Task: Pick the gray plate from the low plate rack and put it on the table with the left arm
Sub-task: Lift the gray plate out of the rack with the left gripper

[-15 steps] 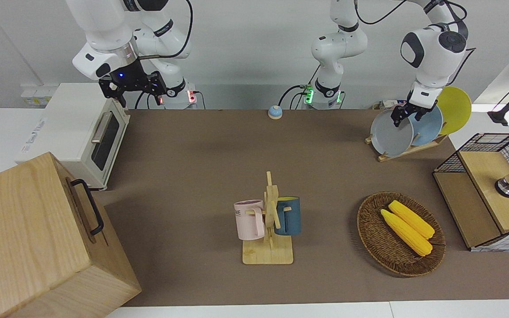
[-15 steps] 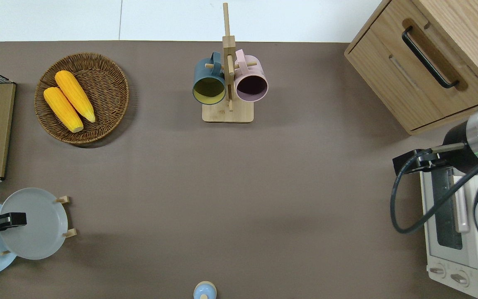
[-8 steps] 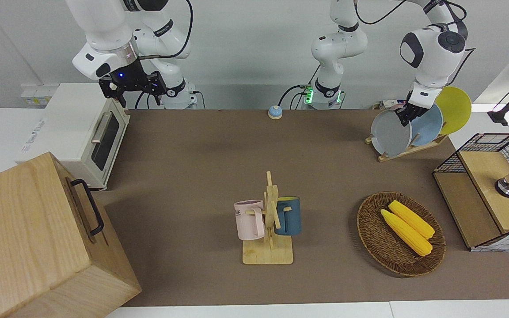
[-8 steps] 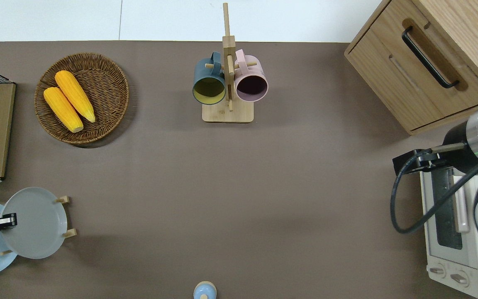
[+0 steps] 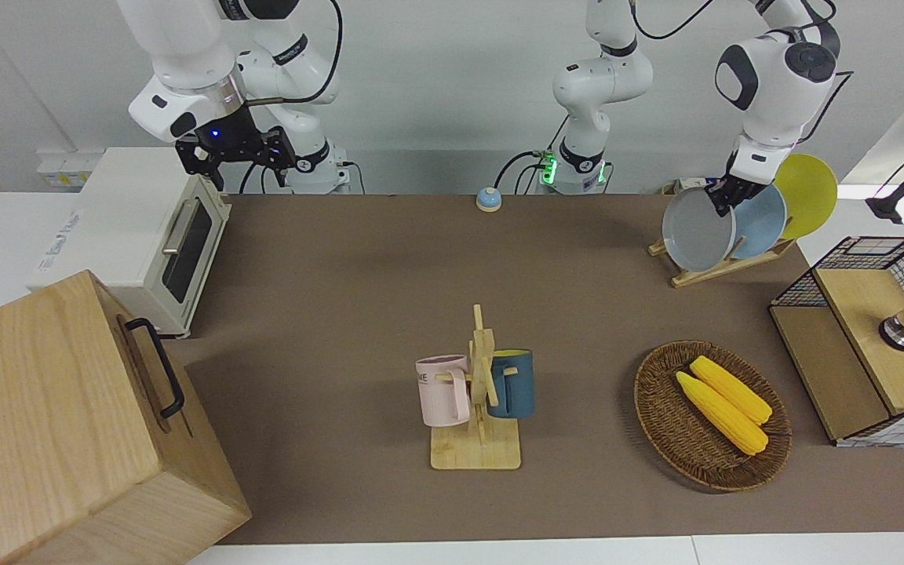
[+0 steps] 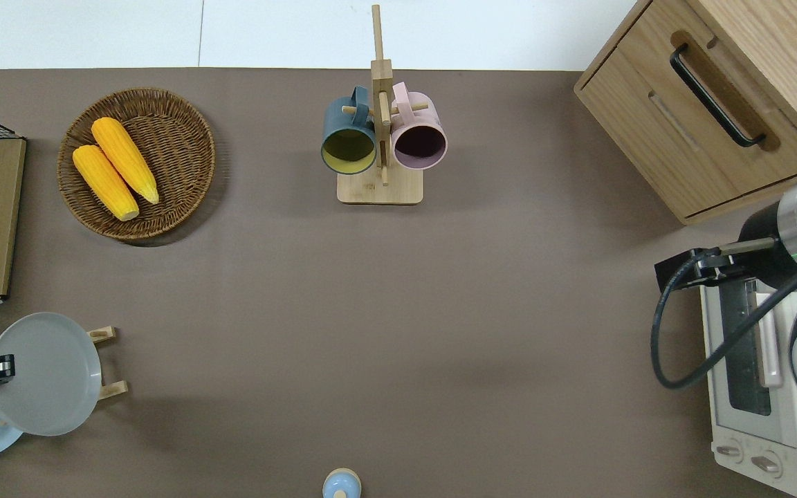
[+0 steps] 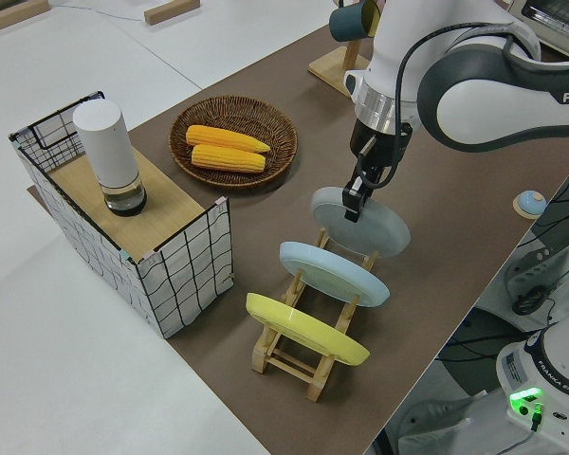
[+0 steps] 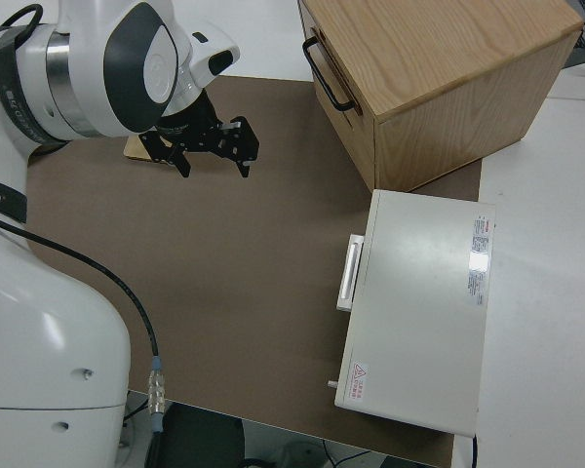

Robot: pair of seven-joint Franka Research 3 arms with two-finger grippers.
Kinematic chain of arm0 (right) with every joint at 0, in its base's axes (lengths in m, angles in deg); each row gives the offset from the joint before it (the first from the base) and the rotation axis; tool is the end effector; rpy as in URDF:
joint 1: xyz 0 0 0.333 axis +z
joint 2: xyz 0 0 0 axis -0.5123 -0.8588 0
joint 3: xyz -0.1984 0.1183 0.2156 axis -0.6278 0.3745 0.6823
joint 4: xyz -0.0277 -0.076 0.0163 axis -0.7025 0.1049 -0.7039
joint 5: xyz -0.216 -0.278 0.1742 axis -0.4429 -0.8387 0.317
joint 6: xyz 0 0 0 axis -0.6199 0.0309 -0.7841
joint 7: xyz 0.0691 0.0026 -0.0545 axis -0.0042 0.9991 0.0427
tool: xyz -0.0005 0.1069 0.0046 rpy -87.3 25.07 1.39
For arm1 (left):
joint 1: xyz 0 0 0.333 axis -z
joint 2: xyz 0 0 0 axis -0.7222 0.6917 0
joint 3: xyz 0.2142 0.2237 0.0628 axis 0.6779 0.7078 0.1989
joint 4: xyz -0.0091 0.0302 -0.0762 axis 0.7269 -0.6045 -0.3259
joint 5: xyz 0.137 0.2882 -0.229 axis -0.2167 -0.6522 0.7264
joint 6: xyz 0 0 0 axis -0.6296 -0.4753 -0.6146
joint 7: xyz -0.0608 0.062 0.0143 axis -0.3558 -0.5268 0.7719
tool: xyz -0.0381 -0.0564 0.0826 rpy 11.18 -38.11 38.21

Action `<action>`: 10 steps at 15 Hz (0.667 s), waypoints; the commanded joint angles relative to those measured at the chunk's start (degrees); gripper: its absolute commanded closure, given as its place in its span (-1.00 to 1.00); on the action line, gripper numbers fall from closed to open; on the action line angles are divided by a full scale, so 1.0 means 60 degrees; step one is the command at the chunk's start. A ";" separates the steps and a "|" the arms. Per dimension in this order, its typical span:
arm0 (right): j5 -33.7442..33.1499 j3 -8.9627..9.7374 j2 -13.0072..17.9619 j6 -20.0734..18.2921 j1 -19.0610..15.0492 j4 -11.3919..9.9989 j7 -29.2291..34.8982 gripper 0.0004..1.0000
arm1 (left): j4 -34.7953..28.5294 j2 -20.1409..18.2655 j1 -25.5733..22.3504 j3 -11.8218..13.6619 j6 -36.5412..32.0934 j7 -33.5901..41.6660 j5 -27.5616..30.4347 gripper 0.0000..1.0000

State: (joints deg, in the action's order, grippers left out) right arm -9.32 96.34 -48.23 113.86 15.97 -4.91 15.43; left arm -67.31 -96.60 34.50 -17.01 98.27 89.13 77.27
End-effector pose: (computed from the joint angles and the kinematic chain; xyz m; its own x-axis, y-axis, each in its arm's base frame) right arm 0.5375 0.0616 0.6422 0.9904 0.0811 -0.1124 0.0840 -0.9962 0.0219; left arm 0.4347 0.1249 0.4850 0.9829 0.1787 -0.0447 0.1692 -0.9717 -0.1647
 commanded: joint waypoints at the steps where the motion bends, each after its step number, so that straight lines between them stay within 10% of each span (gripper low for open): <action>1: -0.0061 0.0202 0.0019 -0.0103 -0.0220 0.0055 0.0113 -0.97 | 0.1363 -0.0079 0.0374 -0.0022 -0.1578 -0.0024 -0.0173 0.79; 10: -0.0061 0.0202 0.0019 -0.0103 -0.0220 0.0069 0.0113 -0.97 | 0.1542 -0.0049 0.1647 -0.0153 -0.2050 -0.0156 0.1670 0.79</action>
State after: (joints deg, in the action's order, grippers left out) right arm -9.32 96.34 -48.23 113.86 15.97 -4.91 15.43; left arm -57.63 -97.15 40.41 -18.22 86.54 89.10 82.94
